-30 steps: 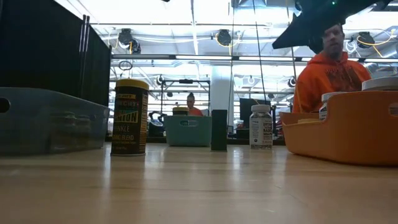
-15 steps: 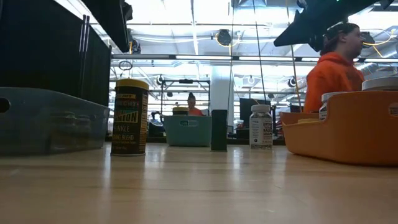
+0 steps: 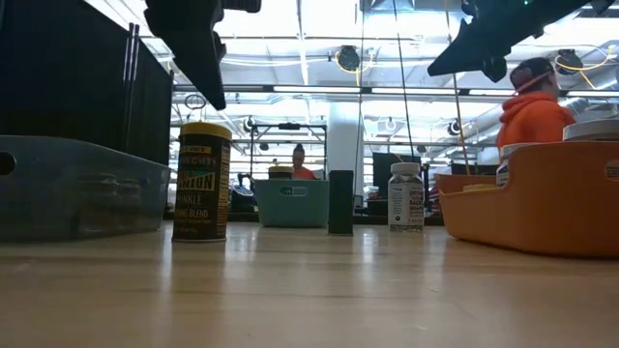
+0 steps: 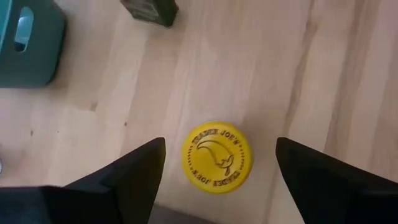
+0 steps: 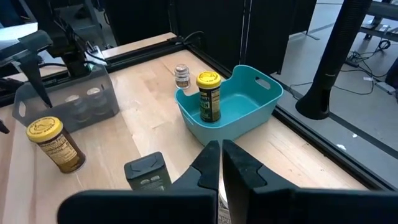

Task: Sort spices by type
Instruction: Put the top yellow seasoning bottle into the blue bin, then put the black seasoning bottle into the yellow bin

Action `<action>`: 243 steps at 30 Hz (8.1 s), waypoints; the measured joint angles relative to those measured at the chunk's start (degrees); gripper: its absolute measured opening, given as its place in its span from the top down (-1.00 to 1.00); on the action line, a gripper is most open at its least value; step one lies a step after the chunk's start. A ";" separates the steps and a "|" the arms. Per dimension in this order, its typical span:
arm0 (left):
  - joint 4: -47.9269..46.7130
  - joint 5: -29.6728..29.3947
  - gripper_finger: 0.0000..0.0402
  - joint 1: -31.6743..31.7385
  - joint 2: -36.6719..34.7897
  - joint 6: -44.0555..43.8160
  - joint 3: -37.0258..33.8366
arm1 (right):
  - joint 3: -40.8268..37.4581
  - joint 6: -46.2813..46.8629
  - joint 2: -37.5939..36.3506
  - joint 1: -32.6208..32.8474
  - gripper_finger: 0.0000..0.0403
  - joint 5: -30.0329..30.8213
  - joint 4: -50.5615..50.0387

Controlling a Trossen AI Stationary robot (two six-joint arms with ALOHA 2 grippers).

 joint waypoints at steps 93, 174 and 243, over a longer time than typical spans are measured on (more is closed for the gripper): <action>4.90 12.18 -0.16 46.17 13.16 56.46 30.27 | -0.07 2.54 0.02 -5.51 1.00 0.24 -4.54; -0.60 13.46 -0.36 51.42 36.60 56.77 46.17 | -0.07 3.18 0.00 -5.82 1.00 0.07 -8.84; 18.22 -39.67 -0.37 -17.52 -18.71 8.57 -15.98 | -3.87 -5.35 3.68 8.78 1.00 -19.71 45.31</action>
